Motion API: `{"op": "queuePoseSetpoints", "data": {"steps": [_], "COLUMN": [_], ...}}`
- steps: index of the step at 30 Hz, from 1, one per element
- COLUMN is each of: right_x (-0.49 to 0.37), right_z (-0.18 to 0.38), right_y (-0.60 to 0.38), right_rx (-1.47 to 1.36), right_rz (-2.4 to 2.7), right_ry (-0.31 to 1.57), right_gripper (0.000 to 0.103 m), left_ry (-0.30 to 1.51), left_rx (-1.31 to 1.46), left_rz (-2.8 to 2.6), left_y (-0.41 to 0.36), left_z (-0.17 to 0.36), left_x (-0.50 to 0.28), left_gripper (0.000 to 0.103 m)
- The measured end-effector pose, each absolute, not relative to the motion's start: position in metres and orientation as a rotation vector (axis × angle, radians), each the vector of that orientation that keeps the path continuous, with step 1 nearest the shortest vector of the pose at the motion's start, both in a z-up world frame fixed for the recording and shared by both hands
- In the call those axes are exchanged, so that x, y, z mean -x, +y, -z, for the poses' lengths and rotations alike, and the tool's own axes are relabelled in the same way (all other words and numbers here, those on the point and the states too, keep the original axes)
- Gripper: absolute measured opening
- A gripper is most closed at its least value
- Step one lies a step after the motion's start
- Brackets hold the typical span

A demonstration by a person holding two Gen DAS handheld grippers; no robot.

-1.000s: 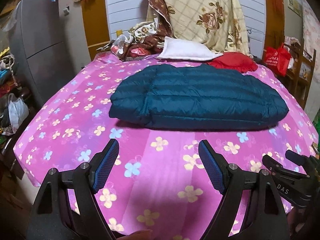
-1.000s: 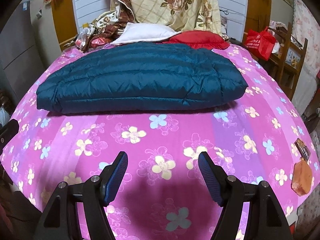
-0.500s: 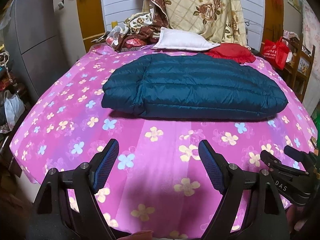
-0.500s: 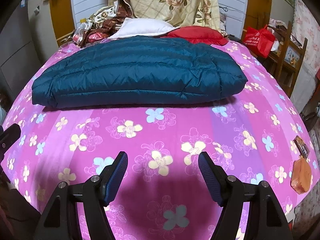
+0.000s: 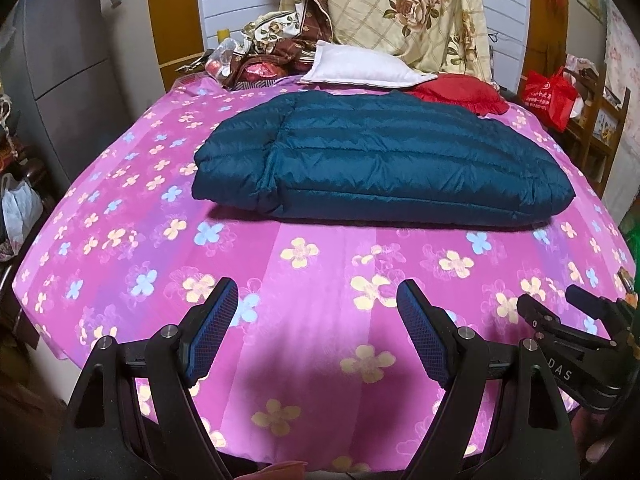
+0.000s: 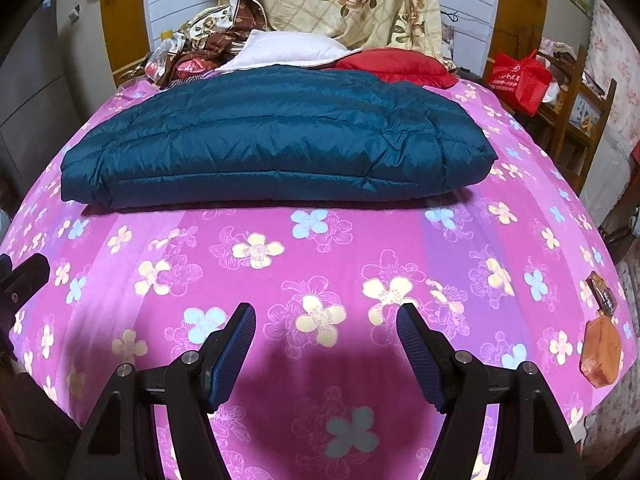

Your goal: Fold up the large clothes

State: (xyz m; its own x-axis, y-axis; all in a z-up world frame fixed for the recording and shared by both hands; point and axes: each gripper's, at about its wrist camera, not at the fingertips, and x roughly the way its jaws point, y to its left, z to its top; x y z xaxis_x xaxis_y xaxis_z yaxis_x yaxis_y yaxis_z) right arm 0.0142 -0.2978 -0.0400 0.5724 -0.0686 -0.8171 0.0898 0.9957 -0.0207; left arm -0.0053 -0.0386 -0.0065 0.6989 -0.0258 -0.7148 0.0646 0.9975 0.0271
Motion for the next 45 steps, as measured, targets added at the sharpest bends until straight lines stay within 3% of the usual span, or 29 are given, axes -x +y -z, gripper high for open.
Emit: {"op": "queuePoseSetpoints", "data": {"steps": [45], "right_x": [-0.015], "right_z": [0.046], "right_y": [-0.296], "right_rx": [0.072], "right_rz": [0.171], "right_ry": [0.983], "right_gripper": [0.071], "left_ry": [0.898], "left_rx": [-0.046], "left_rz": [0.080], "left_y": [-0.047], "left_z": [0.033], "left_x": [-0.005], "left_gripper": [0.082]}}
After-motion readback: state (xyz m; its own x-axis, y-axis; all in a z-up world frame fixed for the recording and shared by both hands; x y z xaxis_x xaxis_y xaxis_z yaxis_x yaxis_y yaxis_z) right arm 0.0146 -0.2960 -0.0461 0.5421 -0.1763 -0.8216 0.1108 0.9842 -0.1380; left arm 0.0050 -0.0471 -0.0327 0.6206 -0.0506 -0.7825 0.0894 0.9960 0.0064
